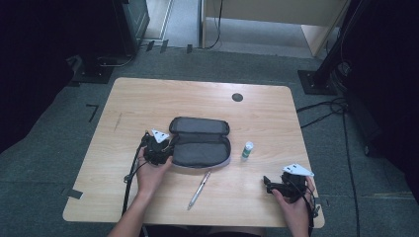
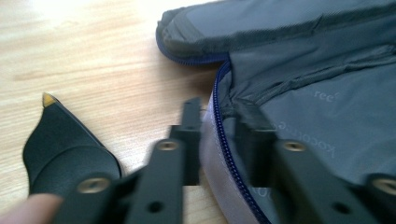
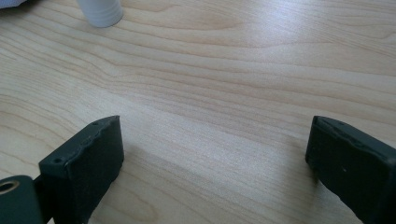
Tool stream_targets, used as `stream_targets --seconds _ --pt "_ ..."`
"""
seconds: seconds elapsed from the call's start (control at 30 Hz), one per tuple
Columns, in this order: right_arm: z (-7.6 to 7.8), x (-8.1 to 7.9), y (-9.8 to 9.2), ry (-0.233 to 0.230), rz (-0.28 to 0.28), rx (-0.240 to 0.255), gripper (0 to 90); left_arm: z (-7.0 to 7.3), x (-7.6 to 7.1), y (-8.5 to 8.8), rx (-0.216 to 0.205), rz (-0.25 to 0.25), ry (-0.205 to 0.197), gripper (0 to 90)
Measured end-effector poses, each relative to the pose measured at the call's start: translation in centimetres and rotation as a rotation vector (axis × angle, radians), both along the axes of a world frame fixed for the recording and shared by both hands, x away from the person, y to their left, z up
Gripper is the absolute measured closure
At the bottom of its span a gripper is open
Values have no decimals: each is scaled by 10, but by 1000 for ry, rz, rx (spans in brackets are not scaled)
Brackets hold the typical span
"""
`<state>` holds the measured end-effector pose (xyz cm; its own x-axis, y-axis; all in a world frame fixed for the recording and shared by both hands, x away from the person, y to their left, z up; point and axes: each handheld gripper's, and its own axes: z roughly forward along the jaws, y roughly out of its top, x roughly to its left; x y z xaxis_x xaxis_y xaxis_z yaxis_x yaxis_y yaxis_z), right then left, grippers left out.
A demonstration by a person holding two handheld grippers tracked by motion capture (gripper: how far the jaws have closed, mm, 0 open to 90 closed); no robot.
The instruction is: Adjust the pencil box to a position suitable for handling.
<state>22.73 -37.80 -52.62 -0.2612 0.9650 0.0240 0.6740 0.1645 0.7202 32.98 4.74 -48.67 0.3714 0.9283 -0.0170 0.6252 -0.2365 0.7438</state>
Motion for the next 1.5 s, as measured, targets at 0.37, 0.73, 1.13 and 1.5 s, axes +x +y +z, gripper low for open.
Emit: stream_targets --seconds 0.37,0.73,1.13,1.5 --pt "0 0 0 0 0 0 39 25 -16 23 -125 -22 6 161" --pt "0 0 0 0 0 0 40 29 -37 72 -152 -4 -24 13" --pt "0 0 0 0 0 0 40 14 -53 118 -129 50 -17 2" --pt "0 0 0 0 -1 0 40 -12 -63 147 -53 97 20 0"
